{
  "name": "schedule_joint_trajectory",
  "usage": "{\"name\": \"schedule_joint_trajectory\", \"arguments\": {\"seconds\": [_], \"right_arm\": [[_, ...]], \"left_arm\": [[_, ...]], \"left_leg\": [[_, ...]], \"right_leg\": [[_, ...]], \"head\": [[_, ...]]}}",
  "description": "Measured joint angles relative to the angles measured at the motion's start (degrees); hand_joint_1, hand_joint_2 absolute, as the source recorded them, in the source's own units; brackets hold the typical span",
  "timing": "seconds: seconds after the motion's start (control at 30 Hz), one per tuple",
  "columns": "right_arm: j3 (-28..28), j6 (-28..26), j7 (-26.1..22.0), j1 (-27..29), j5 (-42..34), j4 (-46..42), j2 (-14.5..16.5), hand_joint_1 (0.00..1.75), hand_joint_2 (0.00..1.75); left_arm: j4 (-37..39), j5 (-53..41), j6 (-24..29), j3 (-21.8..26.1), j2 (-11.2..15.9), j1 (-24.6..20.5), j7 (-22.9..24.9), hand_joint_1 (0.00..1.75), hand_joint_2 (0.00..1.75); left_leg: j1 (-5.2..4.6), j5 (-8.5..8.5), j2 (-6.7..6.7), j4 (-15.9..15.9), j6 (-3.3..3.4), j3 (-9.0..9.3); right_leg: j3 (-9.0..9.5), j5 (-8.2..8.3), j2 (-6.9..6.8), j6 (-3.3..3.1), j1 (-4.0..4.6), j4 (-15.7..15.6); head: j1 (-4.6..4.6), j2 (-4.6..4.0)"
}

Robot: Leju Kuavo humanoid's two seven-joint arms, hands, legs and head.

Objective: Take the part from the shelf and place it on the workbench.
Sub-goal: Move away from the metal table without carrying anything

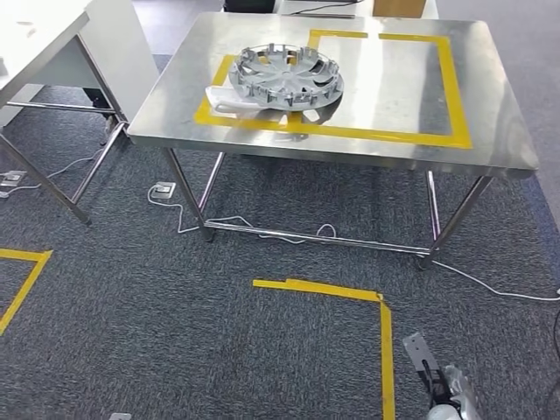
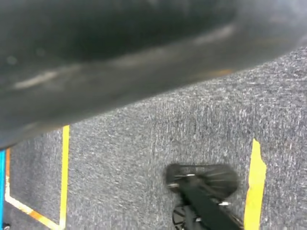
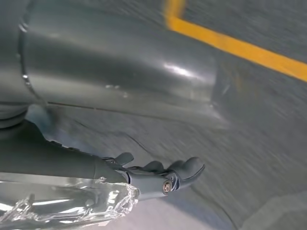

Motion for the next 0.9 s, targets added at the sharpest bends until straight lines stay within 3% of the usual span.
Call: {"name": "schedule_joint_trajectory", "arguments": {"seconds": [0.03,0.07,0.13,0.2,0.23,0.27,0.33,0.37,0.4,0.47,0.5,0.53,0.57,0.6,0.63,0.7,0.73,0.77,0.83,0.9], "right_arm": [[-0.3,1.4,0.5,0.1,-1.0,1.5,0.2,0.0,0.0],[-0.8,2.9,1.0,0.3,-2.3,2.9,0.5,0.0,0.0],[-2.0,5.8,1.9,0.7,-5.0,5.6,1.2,0.0,0.0],[-3.2,7.4,2.3,1.4,-6.8,7.5,1.7,0.0,0.0],[-3.7,7.9,2.4,1.6,-7.3,8.2,1.9,0.0,0.0],[-4.2,8.5,2.7,1.8,-7.8,8.9,2.0,0.0,0.0],[-5.3,9.6,3.7,2.1,-8.9,10.4,2.2,0.0,0.0],[-5.8,10.0,4.3,2.3,-9.3,11.0,2.3,0.0,0.0],[-6.3,10.2,4.8,2.5,-9.7,11.5,2.4,0.0,0.0],[-7.1,10.3,5.3,2.9,-10.3,12.2,2.6,0.0,0.0],[-7.5,10.4,5.4,3.1,-10.6,12.5,2.8,0.0,0.0],[-7.9,10.4,5.3,3.3,-11.2,12.8,3.0,0.0,0.0],[-8.4,10.3,5.2,3.5,-11.8,13.0,3.2,0.0,0.0],[-8.9,10.2,5.0,3.6,-12.4,13.1,3.3,0.0,0.0],[-9.4,10.1,4.7,3.8,-12.9,13.2,3.5,0.0,0.0],[-10.2,9.8,4.4,3.8,-13.4,13.3,3.9,0.0,0.0],[-10.5,9.8,4.3,3.8,-13.5,13.4,4.1,0.0,0.0],[-10.8,9.7,4.3,3.8,-13.6,13.4,4.2,0.0,0.0],[-11.2,9.7,4.2,3.9,-13.7,13.6,4.6,0.0,0.0],[-11.5,9.7,4.2,4.0,-13.8,13.8,4.9,0.0,0.0]], "left_arm": [[0.0,-0.1,0.0,0.0,0.0,-0.1,0.1,0.0,0.0],[0.0,-0.2,0.1,0.0,0.0,-0.2,0.1,0.0,0.0],[0.0,-0.3,1.1,-0.1,-0.2,-0.5,0.2,0.0,0.0],[0.0,-0.3,2.5,-0.1,-0.5,-1.1,0.1,0.0,0.0],[0.0,-0.3,3.1,-0.1,-0.7,-1.4,0.1,0.0,0.0],[0.0,-0.3,3.5,-0.1,-1.0,-1.7,0.1,0.0,0.0],[0.0,-0.3,4.0,-0.1,-1.7,-2.1,0.2,0.0,0.0],[0.0,-0.3,4.1,-0.1,-2.0,-2.3,0.2,0.0,0.0],[0.0,-0.3,4.1,-0.1,-2.2,-2.4,0.2,0.0,0.0],[0.0,-0.3,4.2,-0.1,-2.5,-2.4,0.3,0.0,0.0],[0.0,-0.4,4.2,-0.2,-2.6,-2.4,0.3,0.0,0.0],[0.0,-0.6,4.1,-0.2,-2.7,-2.5,0.6,0.0,0.0],[0.0,-0.8,4.0,-0.3,-2.7,-2.5,1.1,0.0,0.0],[0.0,-1.1,3.7,-0.3,-2.5,-2.5,1.7,0.0,0.0],[0.0,-1.3,3.4,-0.3,-2.2,-2.4,2.2,0.0,0.0],[0.0,-1.5,2.9,-0.4,-1.5,-2.2,2.8,0.0,0.0],[0.0,-1.6,2.7,-0.4,-1.2,-2.1,2.9,0.0,0.0],[0.0,-1.6,2.6,-0.4,-0.9,-2.1,2.9,0.0,0.0],[0.0,-1.6,2.6,-0.4,-0.4,-1.9,2.9,0.0,0.0],[0.0,-1.6,2.6,-0.4,-0.2,-1.6,2.9,0.0,0.0]], "left_leg": [[-0.16,0.62,-0.01,0.9,0.43,0.62],[-0.46,2.17,-0.02,-0.2,1.03,2.23],[-1.5,4.86,-0.15,-7.4,2.46,8.08],[-2.4,4.55,-0.26,-15.7,3.42,13.78],[-2.67,4.12,-0.27,-18.1,3.62,15.21],[-2.77,4.26,-0.22,-19.2,3.74,15.52],[-2.62,5.61,0.07,-19.7,3.98,14.65],[-2.48,6.42,0.18,-19.9,4.21,13.96],[-2.34,7.18,0.27,-20.0,4.39,13.16],[-2.34,8.56,0.29,-19.9,4.57,11.24],[-2.34,9.24,0.37,-19.8,4.5,10.24],[-2.33,9.89,0.46,-19.7,4.39,9.24],[-2.32,10.55,0.55,-19.6,4.25,8.25],[-2.3,11.14,0.61,-19.3,4.06,7.31],[-2.3,11.66,0.62,-19.0,3.83,6.51],[-2.35,12.41,0.65,-18.1,3.31,5.39],[-2.35,12.72,0.66,-17.7,3.08,5.09],[-2.29,13.0,0.67,-17.4,2.84,4.89],[-2.07,12.67,0.51,-16.8,2.17,4.47],[-1.62,8.87,0.3,-13.1,1.22,3.15]], "right_leg": [[-0.75,0.53,-0.08,-0.11,0.29,0.1],[-1.54,1.08,-0.08,-0.21,0.54,0.1],[-2.9,2.21,0.03,-0.26,0.83,0.2],[-3.59,3.3,0.01,-0.15,0.94,0.3],[-3.77,3.88,-0.03,-0.03,0.9,0.2],[-3.9,4.51,-0.05,0.14,0.88,0.1],[-4.53,4.01,0.13,0.57,0.79,0.5],[-5.15,2.16,0.27,0.83,0.79,1.8],[-5.94,-0.75,0.4,1.07,0.74,4.1],[-7.5,-6.07,0.51,1.59,0.58,11.4],[-7.88,-6.61,0.51,1.83,0.48,14.9],[-7.8,-5.45,0.5,2.03,0.36,17.1],[-6.95,-3.17,0.5,2.18,0.22,17.6],[-5.03,-1.08,0.49,2.27,0.07,16.0],[-2.0,-0.34,0.48,2.29,-0.06,12.3],[5.02,-2.64,0.52,2.03,-0.08,2.4],[7.17,-4.21,0.54,1.76,0.01,-1.1],[8.1,-5.03,0.54,1.41,0.14,-2.8],[7.62,-4.73,0.33,0.48,0.11,-3.0],[6.91,-3.84,0.11,-0.4,0.0,-3.0]], "head": [[0.01,0.0],[0.03,0.0],[0.03,0.0],[0.06,0.0],[0.03,0.0],[0.02,0.0],[-0.04,0.0],[0.05,0.0],[0.14,0.0],[0.32,0.0],[0.32,0.0],[0.32,0.0],[0.32,0.0],[0.31,0.0],[0.33,0.0],[0.29,0.0],[0.27,0.0],[0.25,0.0],[0.24,0.0],[0.16,0.0]]}}
